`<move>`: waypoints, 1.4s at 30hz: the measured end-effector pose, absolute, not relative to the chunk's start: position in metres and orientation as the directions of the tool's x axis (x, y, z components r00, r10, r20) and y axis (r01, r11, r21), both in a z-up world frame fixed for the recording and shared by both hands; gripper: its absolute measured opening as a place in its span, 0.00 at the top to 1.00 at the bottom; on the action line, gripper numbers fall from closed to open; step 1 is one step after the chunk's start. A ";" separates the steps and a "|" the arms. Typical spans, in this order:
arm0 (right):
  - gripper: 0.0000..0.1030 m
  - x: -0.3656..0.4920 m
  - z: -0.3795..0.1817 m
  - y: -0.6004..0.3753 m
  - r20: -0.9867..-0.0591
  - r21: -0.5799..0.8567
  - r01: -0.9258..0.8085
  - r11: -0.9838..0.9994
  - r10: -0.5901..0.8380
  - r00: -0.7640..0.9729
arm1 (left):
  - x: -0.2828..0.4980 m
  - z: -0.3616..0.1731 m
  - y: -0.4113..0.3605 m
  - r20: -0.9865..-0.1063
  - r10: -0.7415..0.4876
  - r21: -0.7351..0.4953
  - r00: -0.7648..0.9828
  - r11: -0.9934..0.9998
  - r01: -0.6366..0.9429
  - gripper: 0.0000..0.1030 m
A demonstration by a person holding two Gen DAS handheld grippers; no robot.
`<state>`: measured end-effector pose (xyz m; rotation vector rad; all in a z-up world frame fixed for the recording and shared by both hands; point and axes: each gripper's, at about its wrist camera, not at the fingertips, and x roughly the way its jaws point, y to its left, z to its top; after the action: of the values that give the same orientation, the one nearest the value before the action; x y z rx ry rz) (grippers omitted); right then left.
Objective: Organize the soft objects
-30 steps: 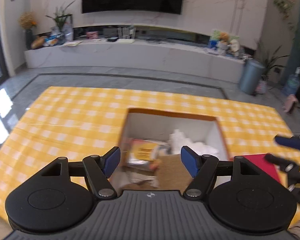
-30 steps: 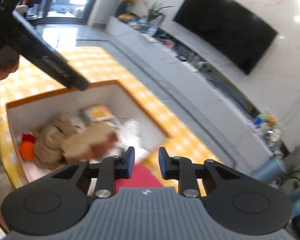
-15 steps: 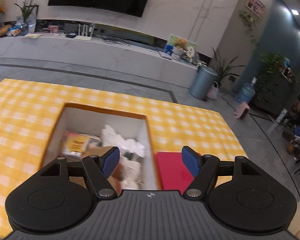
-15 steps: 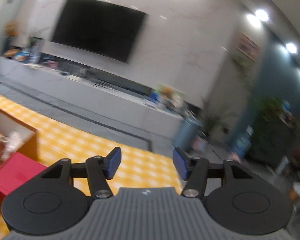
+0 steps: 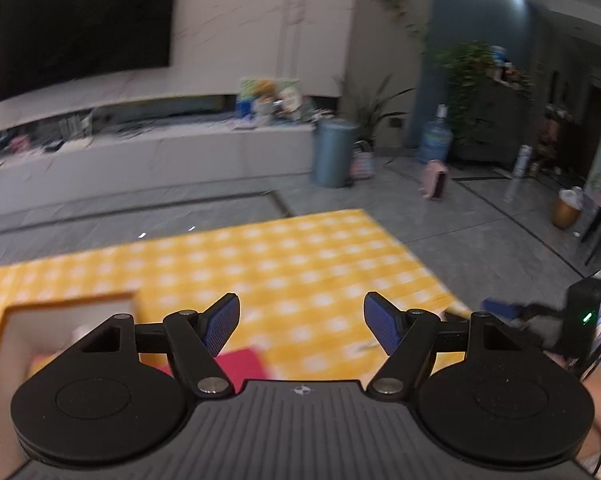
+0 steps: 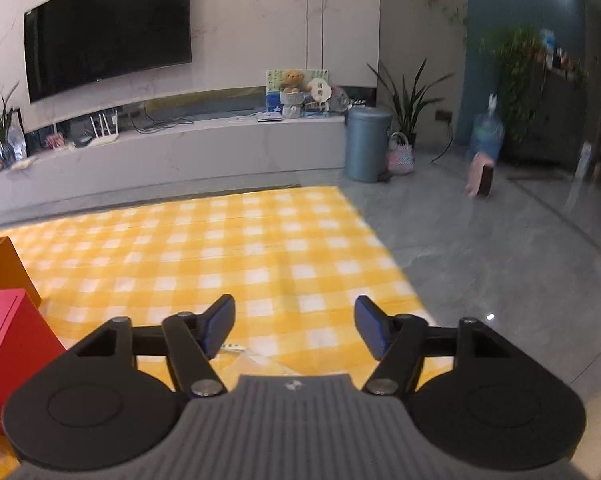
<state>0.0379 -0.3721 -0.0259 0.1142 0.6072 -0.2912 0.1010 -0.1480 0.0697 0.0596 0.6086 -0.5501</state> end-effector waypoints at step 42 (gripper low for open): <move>0.10 0.048 -0.089 -0.435 -0.757 -0.020 0.570 0.821 -0.385 0.528 | 0.148 -0.111 -0.301 -0.868 -0.459 -0.190 0.189 0.659 0.728 0.14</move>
<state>0.0483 -0.4354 -0.0892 0.2425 0.8375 -0.5771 0.1477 -0.3009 -0.1110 0.2912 1.0953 -0.8510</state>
